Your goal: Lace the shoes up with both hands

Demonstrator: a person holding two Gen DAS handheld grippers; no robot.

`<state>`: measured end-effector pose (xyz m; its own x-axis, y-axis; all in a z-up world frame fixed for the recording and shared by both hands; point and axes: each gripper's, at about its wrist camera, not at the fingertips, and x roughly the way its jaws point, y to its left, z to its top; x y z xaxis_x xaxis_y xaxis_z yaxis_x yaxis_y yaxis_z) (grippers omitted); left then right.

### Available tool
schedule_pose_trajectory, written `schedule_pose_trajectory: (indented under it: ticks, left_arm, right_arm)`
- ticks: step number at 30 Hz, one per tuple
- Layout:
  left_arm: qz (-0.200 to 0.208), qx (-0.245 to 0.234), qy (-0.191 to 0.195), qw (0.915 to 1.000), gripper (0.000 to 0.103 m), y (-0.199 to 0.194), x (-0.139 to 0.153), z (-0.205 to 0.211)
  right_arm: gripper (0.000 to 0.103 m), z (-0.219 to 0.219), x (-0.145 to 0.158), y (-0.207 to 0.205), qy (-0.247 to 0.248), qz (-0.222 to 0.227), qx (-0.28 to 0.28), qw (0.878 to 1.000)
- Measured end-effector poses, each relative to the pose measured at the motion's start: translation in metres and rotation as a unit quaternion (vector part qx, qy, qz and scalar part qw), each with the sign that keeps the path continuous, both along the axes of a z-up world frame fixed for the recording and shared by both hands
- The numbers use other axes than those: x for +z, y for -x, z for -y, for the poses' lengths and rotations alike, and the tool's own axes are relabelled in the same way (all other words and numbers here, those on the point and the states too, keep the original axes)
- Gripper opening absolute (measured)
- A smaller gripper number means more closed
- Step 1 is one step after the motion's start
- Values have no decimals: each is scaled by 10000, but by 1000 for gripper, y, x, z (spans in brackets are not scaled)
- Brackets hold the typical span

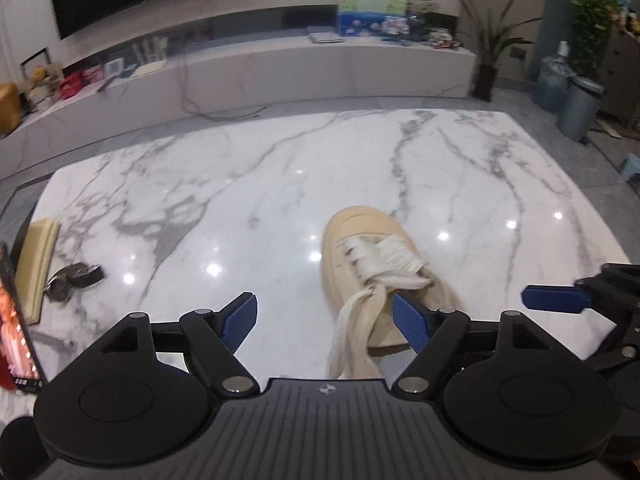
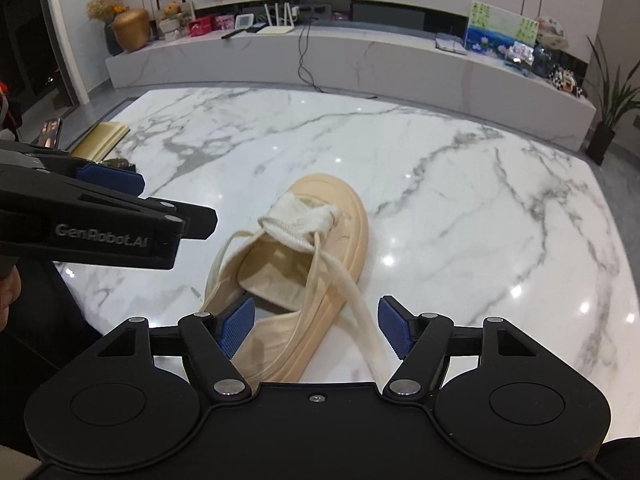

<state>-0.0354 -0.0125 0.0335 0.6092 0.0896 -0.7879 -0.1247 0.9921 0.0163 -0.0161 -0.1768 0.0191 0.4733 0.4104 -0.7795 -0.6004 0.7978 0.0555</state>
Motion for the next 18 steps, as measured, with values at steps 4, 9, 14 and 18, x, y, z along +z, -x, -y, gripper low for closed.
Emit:
schedule_pose_trajectory:
  ticks: [4, 9, 14, 18]
  left_arm:
    - [-92, 109, 437, 9989, 74, 2, -5, -6]
    - [-222, 171, 758, 9967, 73, 2, -11, -10]
    - [-135, 161, 778, 9967, 73, 6, -11, -12]
    - [-29, 201, 783, 9967, 73, 7, -11, -13]
  right_arm:
    - [66, -1, 2, 3, 64, 139, 49, 9999]
    - [66, -4, 2, 8, 145, 277, 147, 9994]
    - [66, -5, 0, 11, 202, 323, 198, 9991]
    - [66, -6, -1, 11, 241, 361, 224, 9988]
